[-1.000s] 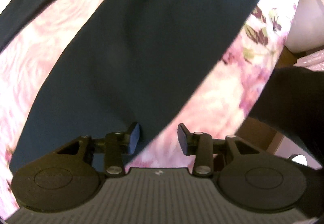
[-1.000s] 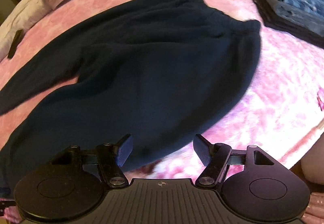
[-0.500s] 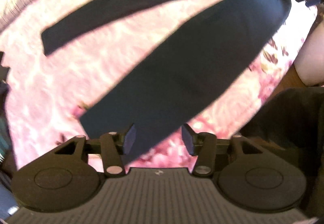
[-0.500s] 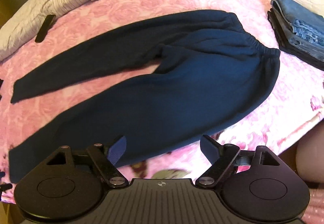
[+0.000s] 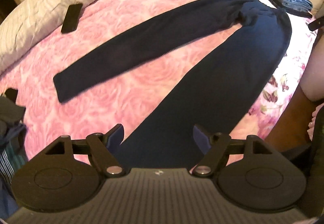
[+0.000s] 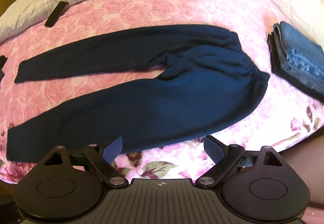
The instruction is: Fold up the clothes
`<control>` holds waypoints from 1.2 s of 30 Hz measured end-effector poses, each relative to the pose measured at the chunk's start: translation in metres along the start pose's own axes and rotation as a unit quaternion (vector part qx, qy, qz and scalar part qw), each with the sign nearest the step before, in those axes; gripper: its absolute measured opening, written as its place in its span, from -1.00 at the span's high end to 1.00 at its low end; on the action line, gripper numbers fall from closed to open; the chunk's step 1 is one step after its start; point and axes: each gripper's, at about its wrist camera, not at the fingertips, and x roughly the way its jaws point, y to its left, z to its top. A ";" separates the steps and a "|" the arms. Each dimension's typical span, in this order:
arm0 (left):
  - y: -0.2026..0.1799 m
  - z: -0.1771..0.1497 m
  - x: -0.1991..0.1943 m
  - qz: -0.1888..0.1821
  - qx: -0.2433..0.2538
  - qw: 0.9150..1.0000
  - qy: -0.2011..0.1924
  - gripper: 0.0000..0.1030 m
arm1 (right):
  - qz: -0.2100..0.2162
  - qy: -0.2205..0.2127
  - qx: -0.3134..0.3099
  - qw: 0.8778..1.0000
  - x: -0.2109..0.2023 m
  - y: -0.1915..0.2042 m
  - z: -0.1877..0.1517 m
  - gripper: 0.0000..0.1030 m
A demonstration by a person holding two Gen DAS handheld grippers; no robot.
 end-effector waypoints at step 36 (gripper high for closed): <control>-0.037 0.015 -0.016 0.017 0.055 0.998 0.012 -0.45 | 0.015 0.005 -0.017 1.000 -0.005 -0.005 -0.025 -0.75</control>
